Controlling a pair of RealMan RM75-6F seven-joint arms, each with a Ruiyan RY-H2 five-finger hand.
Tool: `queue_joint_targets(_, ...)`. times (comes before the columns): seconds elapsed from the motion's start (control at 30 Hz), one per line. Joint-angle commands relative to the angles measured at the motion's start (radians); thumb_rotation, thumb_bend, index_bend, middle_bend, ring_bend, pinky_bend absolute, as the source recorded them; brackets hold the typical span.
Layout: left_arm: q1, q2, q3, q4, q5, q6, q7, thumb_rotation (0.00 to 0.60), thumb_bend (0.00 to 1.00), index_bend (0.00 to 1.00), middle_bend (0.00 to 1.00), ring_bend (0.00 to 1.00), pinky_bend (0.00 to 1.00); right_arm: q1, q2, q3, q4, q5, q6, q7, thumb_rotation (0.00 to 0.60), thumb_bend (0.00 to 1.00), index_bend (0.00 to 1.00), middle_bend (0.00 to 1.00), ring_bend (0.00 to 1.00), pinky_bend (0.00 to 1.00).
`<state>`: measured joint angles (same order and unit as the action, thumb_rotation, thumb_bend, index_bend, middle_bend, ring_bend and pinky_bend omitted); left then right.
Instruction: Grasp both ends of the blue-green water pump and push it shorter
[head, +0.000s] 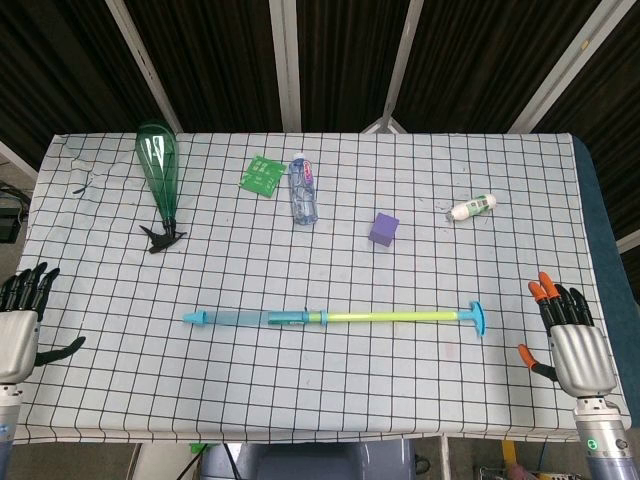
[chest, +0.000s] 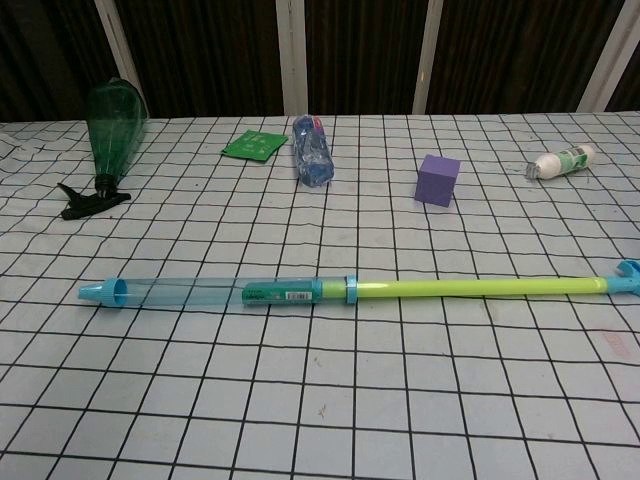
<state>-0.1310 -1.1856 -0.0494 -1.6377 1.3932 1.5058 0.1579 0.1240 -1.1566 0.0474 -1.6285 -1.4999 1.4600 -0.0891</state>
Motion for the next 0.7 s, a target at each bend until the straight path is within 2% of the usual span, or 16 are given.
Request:
queue_joint_targets(0.03,0.002,0.011,0.0,-0.004,-0.001,-0.007,-0.007,0.6,0.08,0.0,0.0,0.0,0.0,-0.001,0.001,0.0,0.003,-0.009,0.005,0.006,0.6,0.32,0.0,0.0,0.0,0.0)
queue_joint_targets(0.37,0.006,0.019,0.004,-0.02,0.019,-0.006,0.007,0.6,0.07,0.0,0.0,0.0,0.0,0.004,0.001,-0.008,-0.002,-0.03,-0.006,0.028,0.6,0.32,0.0,0.0,0.0,0.0)
queue_joint_targets(0.57,0.005,0.024,0.008,-0.023,0.016,-0.024,0.008,0.6,0.07,0.0,0.0,0.0,0.0,0.033,-0.013,0.007,-0.031,-0.011,-0.05,-0.019,0.6,0.32,0.0,0.0,0.0,0.0)
queue_joint_targets(0.63,0.004,0.025,0.008,-0.025,0.017,-0.029,0.01,0.6,0.07,0.0,0.0,0.0,0.0,0.05,-0.025,0.017,-0.041,-0.001,-0.071,-0.052,0.6,0.32,0.03,0.0,0.0,0.0)
queue_joint_targets(0.7,0.003,0.026,0.008,-0.025,0.019,-0.031,0.013,0.6,0.07,0.0,0.0,0.0,0.0,0.068,-0.041,0.026,-0.052,0.018,-0.099,-0.081,0.6,0.32,0.12,0.0,0.0,0.0)
